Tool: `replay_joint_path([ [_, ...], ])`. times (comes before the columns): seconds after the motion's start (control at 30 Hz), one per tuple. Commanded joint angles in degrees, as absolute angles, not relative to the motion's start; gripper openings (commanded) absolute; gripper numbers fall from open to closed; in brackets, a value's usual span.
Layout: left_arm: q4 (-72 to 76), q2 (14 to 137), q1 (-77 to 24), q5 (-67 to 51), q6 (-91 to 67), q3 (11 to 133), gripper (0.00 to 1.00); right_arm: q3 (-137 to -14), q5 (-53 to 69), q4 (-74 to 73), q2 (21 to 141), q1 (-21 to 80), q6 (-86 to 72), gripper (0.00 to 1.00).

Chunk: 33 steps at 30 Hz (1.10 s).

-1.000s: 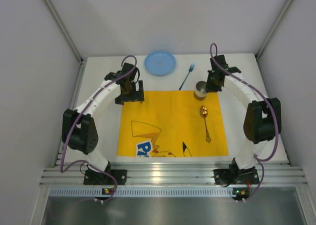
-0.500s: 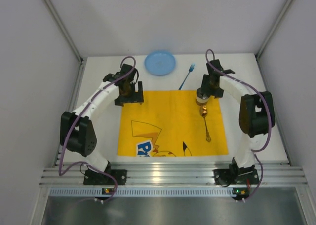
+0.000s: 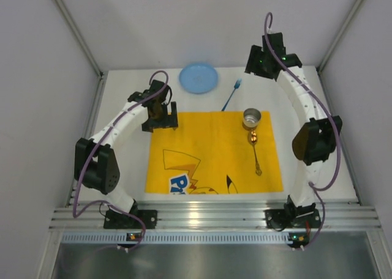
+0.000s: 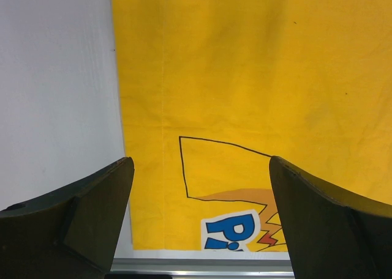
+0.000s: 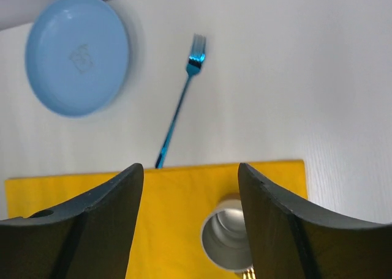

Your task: Set the dinner table for one person

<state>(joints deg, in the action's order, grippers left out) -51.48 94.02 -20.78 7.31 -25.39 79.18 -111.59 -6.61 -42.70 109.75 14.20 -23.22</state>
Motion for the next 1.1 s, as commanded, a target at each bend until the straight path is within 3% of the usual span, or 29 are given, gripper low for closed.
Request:
replay_joint_path([
  [0.0, -50.71, 92.64, -20.65, 7.47, -25.75, 79.36, 0.97, -121.00, -0.64, -43.94, 122.99, 15.56, -20.92, 0.64],
  [0.23, -51.50, 92.90, -20.65, 7.56, -26.81, 79.72, 0.97, -142.89, 5.89, -46.23, 143.25, 16.17, -26.80, 0.58],
  [0.9, -50.80, 92.64, -16.10, 10.81, -23.47, 76.21, 0.98, -147.39, -1.84, -46.58, 151.96, 18.81, -29.53, 0.52],
  [1.07, -49.92, 91.76, -13.01, 9.75, -23.12, 74.18, 0.98, -149.24, -5.79, -47.72, 154.16, 19.78, -30.24, 0.40],
])
